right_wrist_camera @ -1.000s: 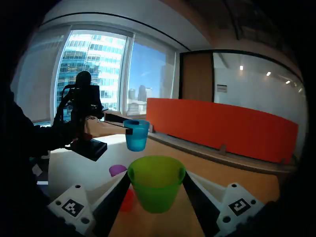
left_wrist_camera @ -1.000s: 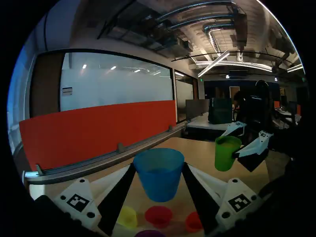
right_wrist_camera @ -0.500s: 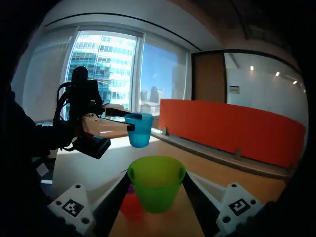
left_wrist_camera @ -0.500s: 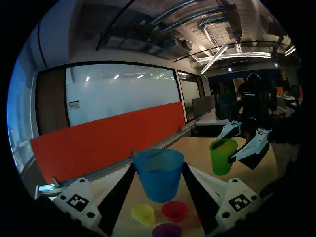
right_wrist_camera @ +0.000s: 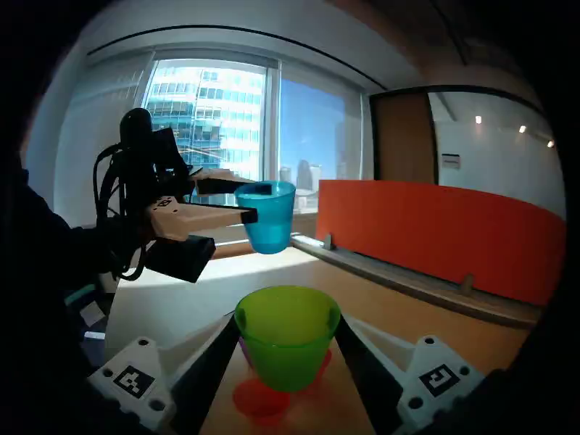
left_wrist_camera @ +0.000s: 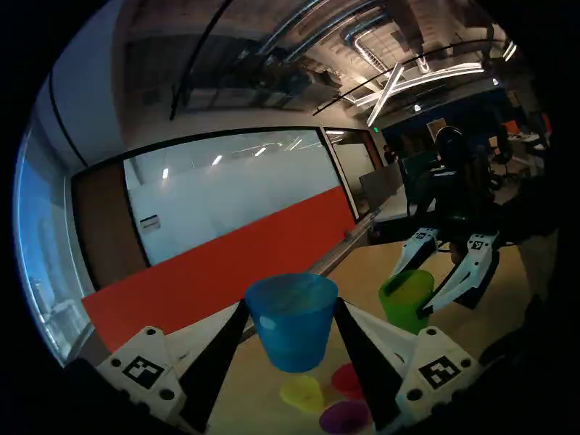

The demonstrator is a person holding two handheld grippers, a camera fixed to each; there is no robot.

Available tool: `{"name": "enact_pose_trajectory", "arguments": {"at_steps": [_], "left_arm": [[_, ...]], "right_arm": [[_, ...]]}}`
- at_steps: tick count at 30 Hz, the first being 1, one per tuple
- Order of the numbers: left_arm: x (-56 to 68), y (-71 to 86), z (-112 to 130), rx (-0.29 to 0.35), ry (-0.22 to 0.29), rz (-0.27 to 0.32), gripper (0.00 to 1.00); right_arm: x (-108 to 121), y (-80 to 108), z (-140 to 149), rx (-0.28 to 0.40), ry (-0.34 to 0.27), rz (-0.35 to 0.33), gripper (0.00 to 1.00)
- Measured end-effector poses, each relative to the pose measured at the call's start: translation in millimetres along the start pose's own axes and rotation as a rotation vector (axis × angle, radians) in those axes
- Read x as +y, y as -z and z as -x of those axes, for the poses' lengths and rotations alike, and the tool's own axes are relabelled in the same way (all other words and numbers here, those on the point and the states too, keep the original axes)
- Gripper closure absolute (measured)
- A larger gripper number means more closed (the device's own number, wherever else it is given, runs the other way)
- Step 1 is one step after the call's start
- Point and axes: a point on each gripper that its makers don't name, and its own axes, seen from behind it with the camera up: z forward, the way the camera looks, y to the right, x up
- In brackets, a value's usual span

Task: Pour water

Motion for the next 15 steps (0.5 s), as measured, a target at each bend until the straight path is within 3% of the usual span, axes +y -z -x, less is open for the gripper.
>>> {"name": "enact_pose_trajectory", "arguments": {"at_steps": [15], "left_arm": [[-5.8, 5.6, -12.5, 0.001, -0.219, -0.047, 0.14]], "right_arm": [[-16.0, -24.0, -0.4, 0.003, 0.006, -0.055, 0.09]]}}
